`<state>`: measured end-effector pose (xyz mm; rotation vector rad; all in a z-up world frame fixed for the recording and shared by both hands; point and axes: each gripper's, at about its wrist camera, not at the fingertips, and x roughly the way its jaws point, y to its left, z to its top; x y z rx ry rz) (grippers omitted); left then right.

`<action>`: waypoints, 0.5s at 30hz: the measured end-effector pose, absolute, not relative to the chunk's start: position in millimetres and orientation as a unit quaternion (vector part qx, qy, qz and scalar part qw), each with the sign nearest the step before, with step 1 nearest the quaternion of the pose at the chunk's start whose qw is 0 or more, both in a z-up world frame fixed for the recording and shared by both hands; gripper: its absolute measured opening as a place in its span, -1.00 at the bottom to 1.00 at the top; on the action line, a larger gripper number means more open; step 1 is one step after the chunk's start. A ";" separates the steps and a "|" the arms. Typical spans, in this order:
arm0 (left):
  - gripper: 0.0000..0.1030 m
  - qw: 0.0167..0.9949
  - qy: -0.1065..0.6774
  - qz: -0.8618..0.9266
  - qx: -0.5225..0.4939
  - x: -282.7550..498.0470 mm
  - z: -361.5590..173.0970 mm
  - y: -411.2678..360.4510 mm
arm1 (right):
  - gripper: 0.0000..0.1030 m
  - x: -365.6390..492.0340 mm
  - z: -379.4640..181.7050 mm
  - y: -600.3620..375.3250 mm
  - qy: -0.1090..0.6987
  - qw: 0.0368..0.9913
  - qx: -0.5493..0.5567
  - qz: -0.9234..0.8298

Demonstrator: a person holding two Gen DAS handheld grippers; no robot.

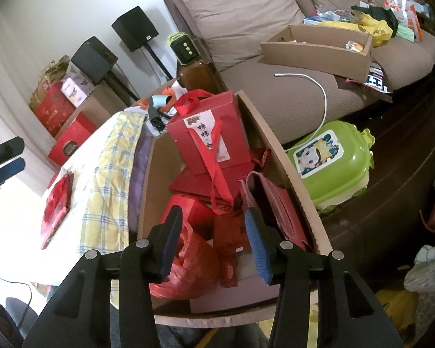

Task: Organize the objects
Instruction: 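Withdraw both grippers from the box and turn back to the plaid table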

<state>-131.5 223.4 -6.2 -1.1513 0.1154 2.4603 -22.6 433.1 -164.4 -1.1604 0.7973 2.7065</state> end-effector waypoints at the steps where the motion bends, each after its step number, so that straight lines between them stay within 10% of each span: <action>1: 0.36 0.204 0.041 0.887 -0.411 -132.7 -5.3 218.6 | -0.08 -22.7 -164.4 432.6 0.260 0.046 -0.380 0.886; 15: 0.48 0.138 0.014 0.911 -0.388 -147.1 1.6 154.2 | 0.15 -24.3 -166.4 427.9 0.245 0.054 -0.385 0.888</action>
